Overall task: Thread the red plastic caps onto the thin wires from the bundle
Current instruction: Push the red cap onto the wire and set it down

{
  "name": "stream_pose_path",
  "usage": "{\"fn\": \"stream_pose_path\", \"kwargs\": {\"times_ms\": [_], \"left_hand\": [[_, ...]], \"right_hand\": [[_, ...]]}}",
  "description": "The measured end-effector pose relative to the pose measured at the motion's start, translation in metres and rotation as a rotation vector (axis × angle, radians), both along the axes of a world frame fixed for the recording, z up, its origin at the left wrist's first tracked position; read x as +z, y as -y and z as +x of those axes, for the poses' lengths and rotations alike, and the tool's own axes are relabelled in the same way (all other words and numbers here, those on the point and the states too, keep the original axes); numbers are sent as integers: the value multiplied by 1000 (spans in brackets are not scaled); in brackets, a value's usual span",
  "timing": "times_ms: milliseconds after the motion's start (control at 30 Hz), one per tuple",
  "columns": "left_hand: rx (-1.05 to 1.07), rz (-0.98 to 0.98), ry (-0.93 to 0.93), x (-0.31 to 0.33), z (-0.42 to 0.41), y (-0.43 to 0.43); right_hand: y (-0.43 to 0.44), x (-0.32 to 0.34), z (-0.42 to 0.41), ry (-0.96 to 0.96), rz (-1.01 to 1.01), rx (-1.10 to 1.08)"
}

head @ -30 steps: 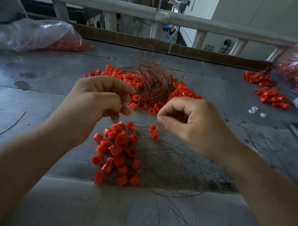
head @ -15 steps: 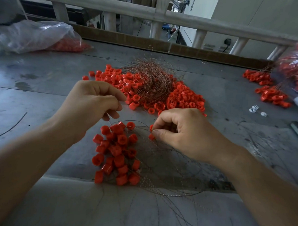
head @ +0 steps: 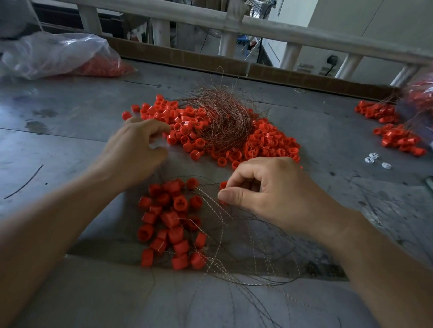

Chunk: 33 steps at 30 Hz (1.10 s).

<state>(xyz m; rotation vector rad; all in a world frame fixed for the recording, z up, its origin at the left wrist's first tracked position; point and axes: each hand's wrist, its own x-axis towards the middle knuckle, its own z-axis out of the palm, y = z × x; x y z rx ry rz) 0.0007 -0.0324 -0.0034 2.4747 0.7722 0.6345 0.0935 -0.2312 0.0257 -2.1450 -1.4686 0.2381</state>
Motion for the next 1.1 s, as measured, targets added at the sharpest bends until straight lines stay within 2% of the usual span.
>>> {"fn": "stream_pose_path", "kwargs": {"times_ms": [233, 433, 800, 967, 1100], "left_hand": [[-32, 83, -129, -8, 8, -2], [-50, 125, -31, -9, 8, -5], [-11, 130, -32, -8, 7, -10], [-1, -5, 154, 0, 5, -1], [-104, -103, 277, 9, 2, 12]], "right_hand": [[-1, 4, 5, 17, 43, -48], [0, 3, 10, 27, 68, -111], [-1, 0, 20, 42, 84, -191], [-2, -2, 23, 45, 76, -206], [-3, -3, 23, 64, 49, -216]]}}
